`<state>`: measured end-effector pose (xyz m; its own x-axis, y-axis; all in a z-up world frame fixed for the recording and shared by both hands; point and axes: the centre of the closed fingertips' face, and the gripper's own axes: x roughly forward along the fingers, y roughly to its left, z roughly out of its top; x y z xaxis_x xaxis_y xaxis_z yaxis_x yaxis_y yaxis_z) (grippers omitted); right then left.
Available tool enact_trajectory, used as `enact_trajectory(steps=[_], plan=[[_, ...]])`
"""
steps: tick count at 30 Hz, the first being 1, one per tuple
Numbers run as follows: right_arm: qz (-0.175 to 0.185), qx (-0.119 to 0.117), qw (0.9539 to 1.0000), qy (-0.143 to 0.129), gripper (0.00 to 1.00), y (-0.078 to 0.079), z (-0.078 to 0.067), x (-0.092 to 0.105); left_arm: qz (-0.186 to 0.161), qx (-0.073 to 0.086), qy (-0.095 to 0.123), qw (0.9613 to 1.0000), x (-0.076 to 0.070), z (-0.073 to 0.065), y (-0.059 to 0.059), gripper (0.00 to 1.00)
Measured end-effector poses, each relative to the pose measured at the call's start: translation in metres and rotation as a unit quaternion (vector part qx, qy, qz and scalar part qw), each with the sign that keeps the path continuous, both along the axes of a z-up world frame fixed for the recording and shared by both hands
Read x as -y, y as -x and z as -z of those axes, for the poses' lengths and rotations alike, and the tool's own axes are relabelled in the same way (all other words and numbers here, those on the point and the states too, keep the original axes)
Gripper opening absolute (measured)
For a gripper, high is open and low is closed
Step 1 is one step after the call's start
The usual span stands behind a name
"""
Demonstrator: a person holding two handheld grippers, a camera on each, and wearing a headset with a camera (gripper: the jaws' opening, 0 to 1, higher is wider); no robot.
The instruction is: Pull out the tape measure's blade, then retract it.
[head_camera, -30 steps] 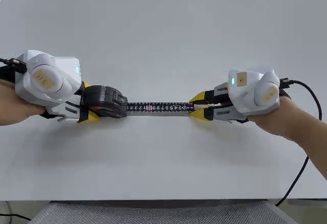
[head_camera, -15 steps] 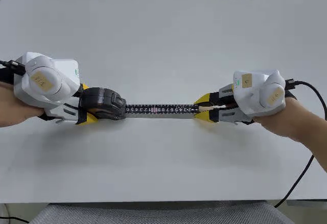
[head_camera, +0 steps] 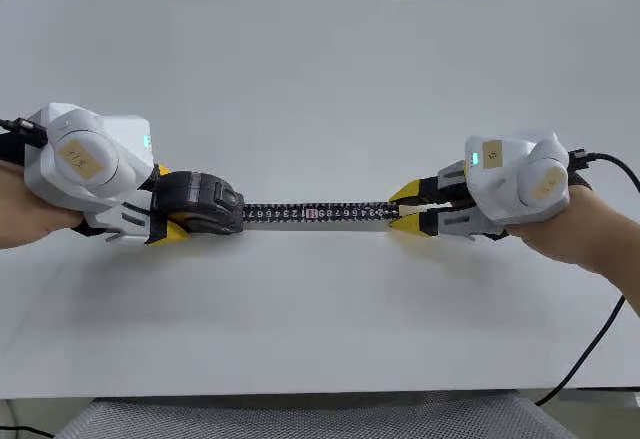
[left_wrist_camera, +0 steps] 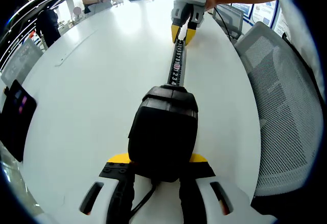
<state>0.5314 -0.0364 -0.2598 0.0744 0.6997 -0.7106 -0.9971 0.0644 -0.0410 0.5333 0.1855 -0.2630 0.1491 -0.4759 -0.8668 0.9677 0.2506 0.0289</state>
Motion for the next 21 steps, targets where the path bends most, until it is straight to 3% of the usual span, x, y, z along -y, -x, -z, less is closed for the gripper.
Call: enact_trajectory(steps=[21], plan=[[0.008, 0.001, 0.9998, 0.016, 0.08, -0.001, 0.001, 0.023, 0.001, 0.000, -0.003, 1.0000, -0.001, 0.000, 0.000, 0.28]])
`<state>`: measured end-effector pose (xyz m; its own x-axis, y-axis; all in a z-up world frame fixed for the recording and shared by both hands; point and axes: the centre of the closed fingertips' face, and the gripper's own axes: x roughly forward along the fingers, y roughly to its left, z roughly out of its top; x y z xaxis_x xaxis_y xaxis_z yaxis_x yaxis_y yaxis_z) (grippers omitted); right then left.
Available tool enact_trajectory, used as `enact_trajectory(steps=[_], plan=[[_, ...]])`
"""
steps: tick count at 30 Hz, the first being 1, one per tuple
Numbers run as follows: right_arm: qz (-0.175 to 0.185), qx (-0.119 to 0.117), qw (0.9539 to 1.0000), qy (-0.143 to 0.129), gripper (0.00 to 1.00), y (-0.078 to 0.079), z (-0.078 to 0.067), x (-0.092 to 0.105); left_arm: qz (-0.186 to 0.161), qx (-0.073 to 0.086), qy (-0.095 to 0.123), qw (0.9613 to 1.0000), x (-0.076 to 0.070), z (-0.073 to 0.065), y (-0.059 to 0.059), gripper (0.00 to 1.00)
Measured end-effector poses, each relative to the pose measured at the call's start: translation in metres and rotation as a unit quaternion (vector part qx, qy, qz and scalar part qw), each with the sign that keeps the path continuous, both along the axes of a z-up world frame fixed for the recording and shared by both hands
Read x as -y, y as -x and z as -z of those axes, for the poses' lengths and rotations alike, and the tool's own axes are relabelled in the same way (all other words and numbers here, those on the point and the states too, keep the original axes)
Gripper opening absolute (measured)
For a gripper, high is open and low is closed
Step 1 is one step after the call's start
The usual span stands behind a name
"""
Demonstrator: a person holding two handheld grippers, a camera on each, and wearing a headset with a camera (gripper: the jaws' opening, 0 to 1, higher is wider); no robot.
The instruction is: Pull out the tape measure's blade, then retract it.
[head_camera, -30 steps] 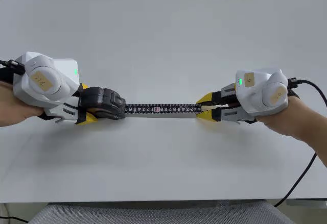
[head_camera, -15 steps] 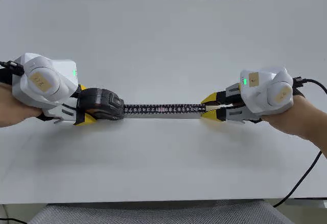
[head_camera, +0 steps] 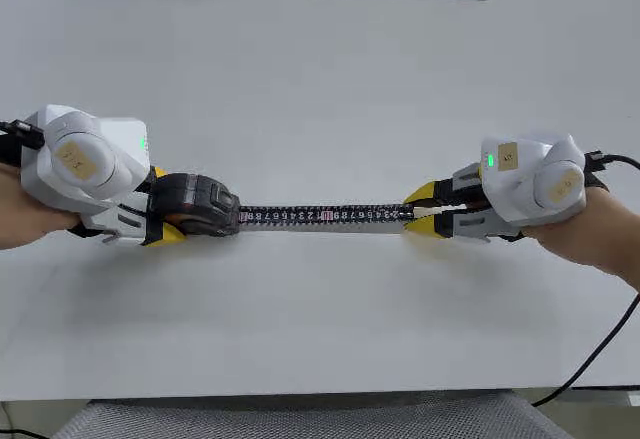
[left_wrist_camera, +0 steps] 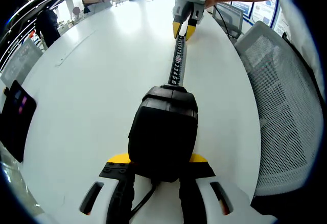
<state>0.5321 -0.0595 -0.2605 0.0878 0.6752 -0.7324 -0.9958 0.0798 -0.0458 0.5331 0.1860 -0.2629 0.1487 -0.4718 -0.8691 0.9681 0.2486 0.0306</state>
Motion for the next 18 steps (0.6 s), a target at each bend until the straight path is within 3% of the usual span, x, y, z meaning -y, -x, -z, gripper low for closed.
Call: enact_trajectory(steps=[18], plan=[[0.004, -0.002, 0.9999, 0.016, 0.08, 0.002, 0.000, 0.024, 0.006, 0.000, -0.006, 1.0000, 0.000, 0.000, 0.001, 0.28]])
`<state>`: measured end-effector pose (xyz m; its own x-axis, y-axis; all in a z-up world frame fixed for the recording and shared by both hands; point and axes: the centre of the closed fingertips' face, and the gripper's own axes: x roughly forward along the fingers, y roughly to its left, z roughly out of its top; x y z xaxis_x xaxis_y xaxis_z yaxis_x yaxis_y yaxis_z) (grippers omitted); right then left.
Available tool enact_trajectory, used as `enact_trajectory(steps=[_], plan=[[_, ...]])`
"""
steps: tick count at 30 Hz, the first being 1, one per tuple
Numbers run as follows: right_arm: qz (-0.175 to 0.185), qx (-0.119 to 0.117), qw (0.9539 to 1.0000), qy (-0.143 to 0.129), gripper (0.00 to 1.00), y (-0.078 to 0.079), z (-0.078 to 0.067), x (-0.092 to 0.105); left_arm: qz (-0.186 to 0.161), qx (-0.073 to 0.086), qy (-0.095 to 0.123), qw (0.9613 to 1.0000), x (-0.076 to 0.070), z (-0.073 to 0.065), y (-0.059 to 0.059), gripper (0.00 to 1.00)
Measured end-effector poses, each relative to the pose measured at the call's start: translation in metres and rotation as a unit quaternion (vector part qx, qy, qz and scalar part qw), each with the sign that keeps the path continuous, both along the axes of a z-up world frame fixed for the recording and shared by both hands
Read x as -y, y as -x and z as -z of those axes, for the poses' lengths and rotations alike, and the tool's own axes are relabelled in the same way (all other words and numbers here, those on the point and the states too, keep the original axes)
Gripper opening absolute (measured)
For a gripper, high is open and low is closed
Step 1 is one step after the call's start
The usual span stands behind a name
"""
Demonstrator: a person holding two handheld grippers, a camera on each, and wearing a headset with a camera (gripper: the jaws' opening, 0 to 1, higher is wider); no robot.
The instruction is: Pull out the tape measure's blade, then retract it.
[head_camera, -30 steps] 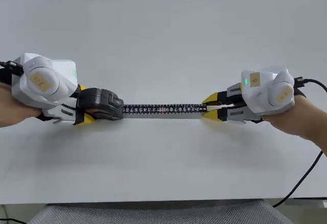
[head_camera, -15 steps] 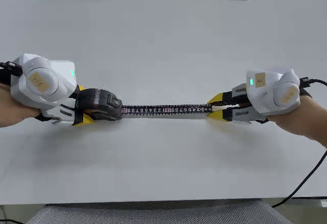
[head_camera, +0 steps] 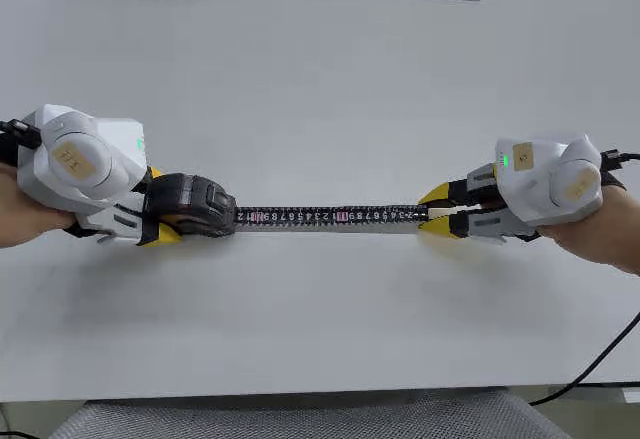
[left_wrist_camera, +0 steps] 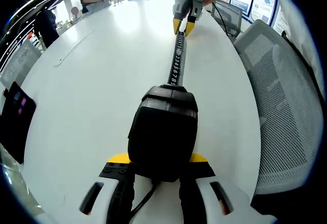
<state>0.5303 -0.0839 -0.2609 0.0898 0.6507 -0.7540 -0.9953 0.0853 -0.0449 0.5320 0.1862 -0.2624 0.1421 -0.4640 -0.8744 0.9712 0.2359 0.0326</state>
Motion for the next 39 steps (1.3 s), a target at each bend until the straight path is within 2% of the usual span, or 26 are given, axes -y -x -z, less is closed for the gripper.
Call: enact_trajectory(steps=[12, 20, 25, 31, 39], plan=[[0.002, -0.002, 0.9999, 0.015, 0.08, 0.000, -0.001, 0.017, 0.001, 0.000, -0.001, 1.0000, 0.000, -0.001, 0.000, 0.28], [0.009, -0.007, 0.9997, 0.023, 0.08, 0.001, 0.004, 0.019, 0.001, 0.001, 0.000, 1.0000, 0.001, -0.001, 0.000, 0.29], [0.019, -0.022, 0.9994, 0.018, 0.09, 0.002, 0.004, 0.018, 0.002, 0.004, 0.000, 1.0000, 0.002, -0.001, 0.000, 0.29], [0.026, -0.032, 0.9991, 0.012, 0.10, 0.002, 0.004, 0.018, -0.001, 0.000, 0.004, 1.0000, 0.002, 0.000, 0.000, 0.29], [0.021, -0.032, 0.9992, 0.011, 0.11, 0.001, 0.004, 0.019, -0.001, 0.001, 0.010, 1.0000, 0.002, 0.000, -0.001, 0.29]])
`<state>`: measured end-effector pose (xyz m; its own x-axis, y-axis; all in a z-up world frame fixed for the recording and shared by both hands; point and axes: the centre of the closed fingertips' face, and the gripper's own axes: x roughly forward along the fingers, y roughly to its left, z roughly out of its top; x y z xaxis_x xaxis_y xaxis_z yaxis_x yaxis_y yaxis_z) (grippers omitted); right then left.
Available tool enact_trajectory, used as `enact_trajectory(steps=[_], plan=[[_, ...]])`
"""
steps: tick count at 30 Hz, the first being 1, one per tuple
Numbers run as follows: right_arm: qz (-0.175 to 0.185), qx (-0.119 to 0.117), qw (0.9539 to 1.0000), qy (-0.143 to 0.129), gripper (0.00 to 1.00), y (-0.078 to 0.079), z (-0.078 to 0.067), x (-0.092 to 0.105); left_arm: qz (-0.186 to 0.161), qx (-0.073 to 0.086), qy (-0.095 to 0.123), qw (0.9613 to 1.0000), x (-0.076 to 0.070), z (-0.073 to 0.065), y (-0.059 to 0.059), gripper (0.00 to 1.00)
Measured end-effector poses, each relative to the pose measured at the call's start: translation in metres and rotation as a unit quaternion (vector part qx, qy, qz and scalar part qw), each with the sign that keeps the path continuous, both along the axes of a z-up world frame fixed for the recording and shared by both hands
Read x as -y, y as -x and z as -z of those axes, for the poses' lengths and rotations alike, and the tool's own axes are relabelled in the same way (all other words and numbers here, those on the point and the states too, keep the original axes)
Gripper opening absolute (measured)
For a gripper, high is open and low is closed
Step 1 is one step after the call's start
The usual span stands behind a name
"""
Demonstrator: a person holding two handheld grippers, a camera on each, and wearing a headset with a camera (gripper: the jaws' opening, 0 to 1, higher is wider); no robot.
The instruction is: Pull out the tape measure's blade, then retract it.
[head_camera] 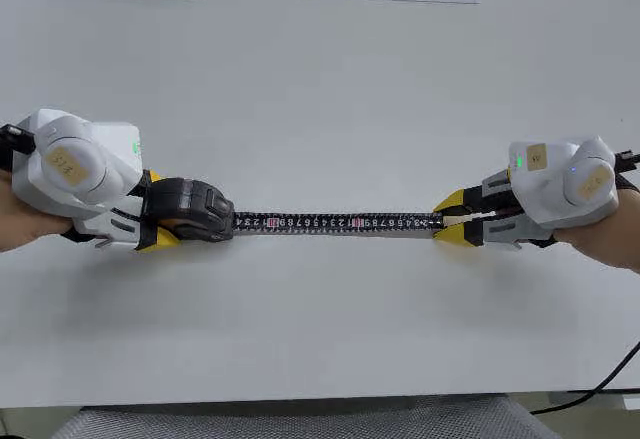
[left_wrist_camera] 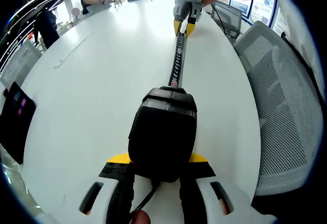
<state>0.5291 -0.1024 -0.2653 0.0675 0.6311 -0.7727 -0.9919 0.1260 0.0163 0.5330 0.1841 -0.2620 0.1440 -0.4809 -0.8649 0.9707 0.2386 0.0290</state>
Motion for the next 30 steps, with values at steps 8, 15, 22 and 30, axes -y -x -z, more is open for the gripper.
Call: enact_trajectory(steps=[8, 15, 22, 30], plan=[[0.024, -0.020, 0.9995, -0.004, 0.17, 0.0012, -0.0014, 0.0025, 0.005, 0.004, -0.003, 1.0000, 0.0005, 0.0001, 0.0000, 0.30], [0.023, -0.019, 0.9995, -0.004, 0.18, 0.0022, -0.0008, -0.0004, 0.003, 0.000, 0.001, 1.0000, 0.0015, -0.0003, 0.0012, 0.35], [0.036, -0.021, 0.9991, -0.011, 0.21, 0.0010, -0.0037, -0.0016, -0.010, 0.000, 0.014, 0.9999, 0.0025, -0.0040, 0.0002, 0.38], [0.054, -0.034, 0.9978, -0.021, 0.25, 0.0025, -0.0075, -0.0037, -0.026, -0.005, 0.029, 0.9992, 0.0041, -0.0066, -0.0003, 0.39]])
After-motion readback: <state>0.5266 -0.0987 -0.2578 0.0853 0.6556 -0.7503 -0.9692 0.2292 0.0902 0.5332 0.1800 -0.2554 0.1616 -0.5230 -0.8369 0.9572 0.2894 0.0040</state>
